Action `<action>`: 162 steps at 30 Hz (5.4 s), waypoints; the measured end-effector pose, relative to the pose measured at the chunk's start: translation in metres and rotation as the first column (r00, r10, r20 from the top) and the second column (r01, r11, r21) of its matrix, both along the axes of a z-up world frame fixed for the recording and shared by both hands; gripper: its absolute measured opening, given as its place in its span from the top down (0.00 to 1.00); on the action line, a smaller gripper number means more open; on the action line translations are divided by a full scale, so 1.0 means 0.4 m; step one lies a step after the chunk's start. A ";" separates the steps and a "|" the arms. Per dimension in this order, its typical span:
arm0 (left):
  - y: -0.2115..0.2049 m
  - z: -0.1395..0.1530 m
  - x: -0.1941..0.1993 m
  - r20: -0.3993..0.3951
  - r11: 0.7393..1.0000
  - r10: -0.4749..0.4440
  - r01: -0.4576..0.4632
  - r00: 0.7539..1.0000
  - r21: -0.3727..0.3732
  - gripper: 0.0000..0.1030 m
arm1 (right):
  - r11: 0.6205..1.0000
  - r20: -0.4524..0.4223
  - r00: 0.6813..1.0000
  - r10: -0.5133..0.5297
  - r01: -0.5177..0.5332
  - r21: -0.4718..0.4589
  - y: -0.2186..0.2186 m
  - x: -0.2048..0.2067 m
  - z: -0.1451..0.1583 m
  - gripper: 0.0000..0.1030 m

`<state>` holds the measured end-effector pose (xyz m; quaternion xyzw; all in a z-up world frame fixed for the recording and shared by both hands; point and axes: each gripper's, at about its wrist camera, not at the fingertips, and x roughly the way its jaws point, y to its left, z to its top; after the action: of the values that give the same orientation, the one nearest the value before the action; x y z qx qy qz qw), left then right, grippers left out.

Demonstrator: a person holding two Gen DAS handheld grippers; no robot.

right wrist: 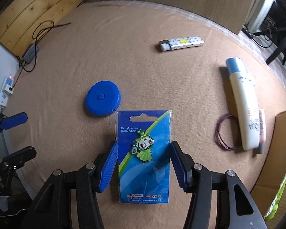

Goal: Organize objects
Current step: 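Carry the card pack with the right tool into the cardboard box and release, then move the right tool to the purple hair tie and lower onto it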

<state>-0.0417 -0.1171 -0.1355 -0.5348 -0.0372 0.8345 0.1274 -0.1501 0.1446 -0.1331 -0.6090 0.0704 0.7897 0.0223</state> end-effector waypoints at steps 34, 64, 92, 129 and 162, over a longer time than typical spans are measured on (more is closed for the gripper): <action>0.246 0.008 -0.044 -0.015 0.984 -0.179 0.179 0.984 -0.015 0.27 | 0.854 -0.069 0.852 -0.518 0.520 0.017 0.502 0.347 0.087 0.50; 0.170 0.017 -0.049 -0.018 0.991 -0.119 0.118 0.993 -0.068 0.27 | 0.839 -0.197 0.824 -0.531 0.544 0.013 0.431 0.353 0.148 0.36; -0.019 0.022 -0.042 -0.034 0.996 0.041 -0.043 0.999 -0.076 0.27 | 0.959 -0.132 0.952 -0.276 0.264 -0.103 0.178 0.047 0.042 0.43; -0.058 -0.003 -0.030 -0.015 0.995 0.078 -0.078 0.997 -0.055 0.27 | 0.975 0.047 0.986 -0.158 0.164 -0.148 0.128 -0.031 -0.082 0.68; 0.145 -0.109 -0.188 0.010 0.976 -0.151 0.151 0.988 -0.160 0.18 | 0.985 -0.017 0.987 -0.160 0.161 0.065 0.049 0.136 -0.064 0.44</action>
<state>-0.1169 -0.0593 -0.1792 -0.5438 0.0707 0.8232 0.1470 -0.0957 0.1643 -0.1589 -0.5957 0.0933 0.7908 0.1055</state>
